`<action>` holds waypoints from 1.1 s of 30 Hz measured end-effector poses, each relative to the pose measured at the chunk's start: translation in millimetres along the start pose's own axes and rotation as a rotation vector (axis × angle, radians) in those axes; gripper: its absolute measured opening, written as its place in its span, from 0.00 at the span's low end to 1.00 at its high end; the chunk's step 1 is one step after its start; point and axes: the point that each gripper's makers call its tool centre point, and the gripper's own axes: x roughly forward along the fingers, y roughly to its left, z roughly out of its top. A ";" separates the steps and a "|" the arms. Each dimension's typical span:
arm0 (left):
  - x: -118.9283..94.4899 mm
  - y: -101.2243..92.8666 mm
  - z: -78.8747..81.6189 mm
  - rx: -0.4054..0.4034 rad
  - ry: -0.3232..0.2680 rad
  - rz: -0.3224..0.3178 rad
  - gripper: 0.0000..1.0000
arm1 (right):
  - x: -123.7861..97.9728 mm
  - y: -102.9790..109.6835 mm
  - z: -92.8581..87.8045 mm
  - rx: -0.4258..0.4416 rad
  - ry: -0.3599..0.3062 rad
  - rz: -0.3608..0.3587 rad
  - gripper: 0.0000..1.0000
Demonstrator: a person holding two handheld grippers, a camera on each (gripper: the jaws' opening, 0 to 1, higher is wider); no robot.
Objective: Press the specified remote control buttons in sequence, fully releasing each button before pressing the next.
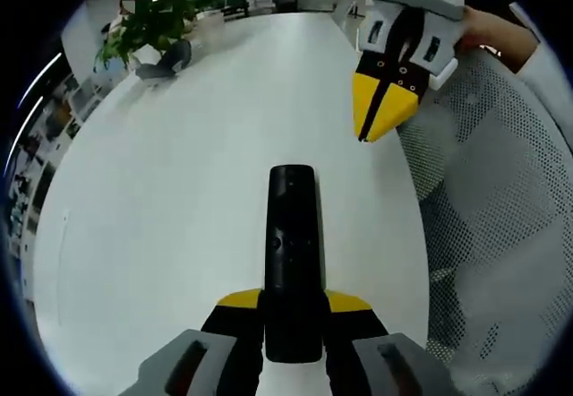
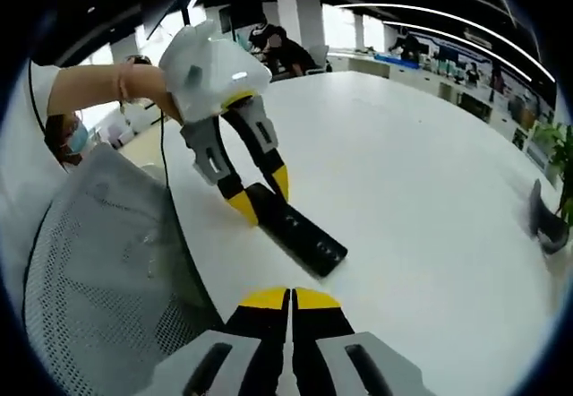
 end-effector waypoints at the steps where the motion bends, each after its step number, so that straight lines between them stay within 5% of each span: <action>1: 0.0 -0.2 0.2 0.001 0.002 0.001 0.24 | 0.0 0.1 0.3 -0.001 -0.001 0.000 0.00; 15: 1.2 -13.0 2.8 0.090 0.001 -0.047 0.24 | 7.9 -5.5 -1.0 0.006 0.001 0.017 0.00; 33: 1.7 -14.7 2.7 0.074 0.014 -0.050 0.24 | 35.8 -22.0 -2.8 -0.201 0.131 0.054 0.00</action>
